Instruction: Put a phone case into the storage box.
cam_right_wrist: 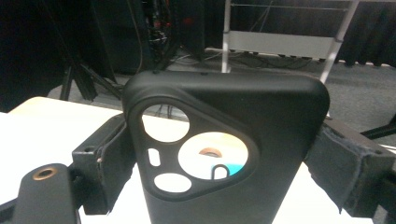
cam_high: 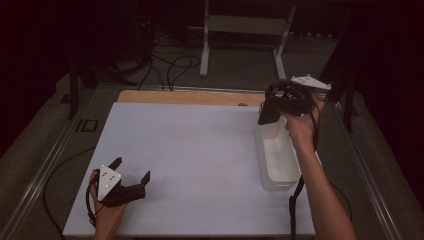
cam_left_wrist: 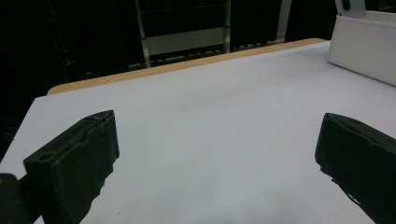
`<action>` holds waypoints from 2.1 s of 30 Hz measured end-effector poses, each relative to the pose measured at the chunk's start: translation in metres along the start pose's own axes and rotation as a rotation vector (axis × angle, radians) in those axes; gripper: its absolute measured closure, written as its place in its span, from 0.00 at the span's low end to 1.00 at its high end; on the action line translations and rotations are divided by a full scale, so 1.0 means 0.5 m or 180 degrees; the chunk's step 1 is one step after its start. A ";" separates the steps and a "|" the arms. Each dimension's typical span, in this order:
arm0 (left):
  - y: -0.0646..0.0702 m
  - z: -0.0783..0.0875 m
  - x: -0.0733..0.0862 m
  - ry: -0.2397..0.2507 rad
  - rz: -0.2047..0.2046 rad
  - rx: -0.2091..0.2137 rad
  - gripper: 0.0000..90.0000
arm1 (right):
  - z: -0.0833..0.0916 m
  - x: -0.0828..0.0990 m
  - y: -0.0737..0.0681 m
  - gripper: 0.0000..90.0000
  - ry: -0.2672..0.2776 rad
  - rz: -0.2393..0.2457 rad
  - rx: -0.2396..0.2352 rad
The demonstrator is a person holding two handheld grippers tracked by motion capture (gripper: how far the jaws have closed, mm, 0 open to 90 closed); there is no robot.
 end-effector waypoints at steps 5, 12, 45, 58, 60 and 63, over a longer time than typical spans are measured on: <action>0.000 0.000 0.000 0.0004 -0.0001 -0.0003 0.00 | -0.007 0.001 0.010 0.16 -0.0030 0.0008 0.0059; -0.001 0.001 0.000 0.0004 -0.0002 -0.0003 0.00 | -0.020 0.007 0.020 0.16 -0.0083 0.0013 0.0126; 0.000 0.001 -0.001 0.0014 0.0002 -0.0009 0.00 | -0.097 0.087 0.049 0.16 -0.0438 -0.0125 0.0321; 0.002 0.000 -0.001 0.0010 0.0003 0.0000 0.00 | -0.125 0.122 0.058 0.15 -0.0595 -0.0135 0.0424; 0.002 0.000 -0.001 0.0011 0.0003 0.0002 0.00 | -0.129 0.127 0.060 0.15 -0.0615 -0.0144 0.0434; 0.002 0.000 -0.001 0.0002 -0.0006 0.0005 0.00 | -0.134 0.135 0.059 0.15 -0.0650 -0.0144 0.0430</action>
Point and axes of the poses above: each handheld gripper's, and its own axes: z roughly backward along the jaws, x roughly out of its underside, y roughly to its right, the point moved 7 cm from there along -z, roughly forward along the jaws, and after that the axes turned 2 degrees about -z, right-handed, at the moved point
